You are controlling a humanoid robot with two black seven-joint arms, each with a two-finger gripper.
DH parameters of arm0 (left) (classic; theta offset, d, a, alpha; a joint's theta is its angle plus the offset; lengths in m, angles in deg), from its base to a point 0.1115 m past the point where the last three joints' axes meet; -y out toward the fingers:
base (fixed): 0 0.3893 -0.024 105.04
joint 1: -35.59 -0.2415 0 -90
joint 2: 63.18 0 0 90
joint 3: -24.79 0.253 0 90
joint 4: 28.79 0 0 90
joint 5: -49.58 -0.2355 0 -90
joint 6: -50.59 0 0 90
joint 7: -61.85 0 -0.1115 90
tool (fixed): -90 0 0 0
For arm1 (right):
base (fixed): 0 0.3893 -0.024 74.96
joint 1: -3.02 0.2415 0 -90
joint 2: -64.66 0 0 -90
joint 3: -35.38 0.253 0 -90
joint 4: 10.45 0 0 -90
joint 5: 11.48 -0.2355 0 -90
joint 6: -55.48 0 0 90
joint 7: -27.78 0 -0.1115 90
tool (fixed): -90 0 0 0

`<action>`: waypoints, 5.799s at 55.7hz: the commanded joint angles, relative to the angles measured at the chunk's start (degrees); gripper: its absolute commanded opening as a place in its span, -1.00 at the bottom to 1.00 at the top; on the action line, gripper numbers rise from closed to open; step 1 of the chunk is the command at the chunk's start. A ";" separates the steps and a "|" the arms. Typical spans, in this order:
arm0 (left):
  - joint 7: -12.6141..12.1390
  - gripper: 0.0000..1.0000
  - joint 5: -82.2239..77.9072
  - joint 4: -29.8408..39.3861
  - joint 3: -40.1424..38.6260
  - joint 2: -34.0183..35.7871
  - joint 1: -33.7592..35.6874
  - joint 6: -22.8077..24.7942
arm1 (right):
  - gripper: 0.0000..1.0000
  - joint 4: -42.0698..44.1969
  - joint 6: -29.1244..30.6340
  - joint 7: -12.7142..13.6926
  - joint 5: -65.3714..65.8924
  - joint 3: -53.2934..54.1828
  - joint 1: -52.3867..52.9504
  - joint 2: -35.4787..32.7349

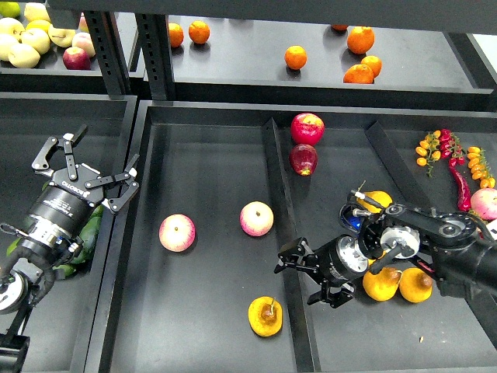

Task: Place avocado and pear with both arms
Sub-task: 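Move the right gripper toward the yellow pear near the robot, then lower the right gripper onto the yellow pear and close it, then lift the pear and carry it into the bin of yellow pears, then set the pear down among the yellow pears and open the right gripper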

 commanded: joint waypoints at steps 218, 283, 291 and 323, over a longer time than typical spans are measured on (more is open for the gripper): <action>0.13 0.99 0.00 0.21 0.75 0.00 0.01 0.18 | -0.71 -0.64 0.00 0.00 -25.31 -13.82 4.43 -16.38; 0.31 0.99 0.00 0.21 0.84 0.00 -0.07 -0.09 | 0.22 3.05 0.00 0.00 -22.85 -12.85 0.21 -14.18; 0.31 0.99 0.00 0.12 0.84 0.00 -0.08 -0.18 | 0.39 2.70 0.00 0.00 -22.14 -12.76 0.74 -14.88; 0.31 0.99 -0.09 0.12 0.31 0.00 -1.22 -0.61 | 0.99 2.44 0.00 0.00 -22.85 21.86 -2.78 -19.19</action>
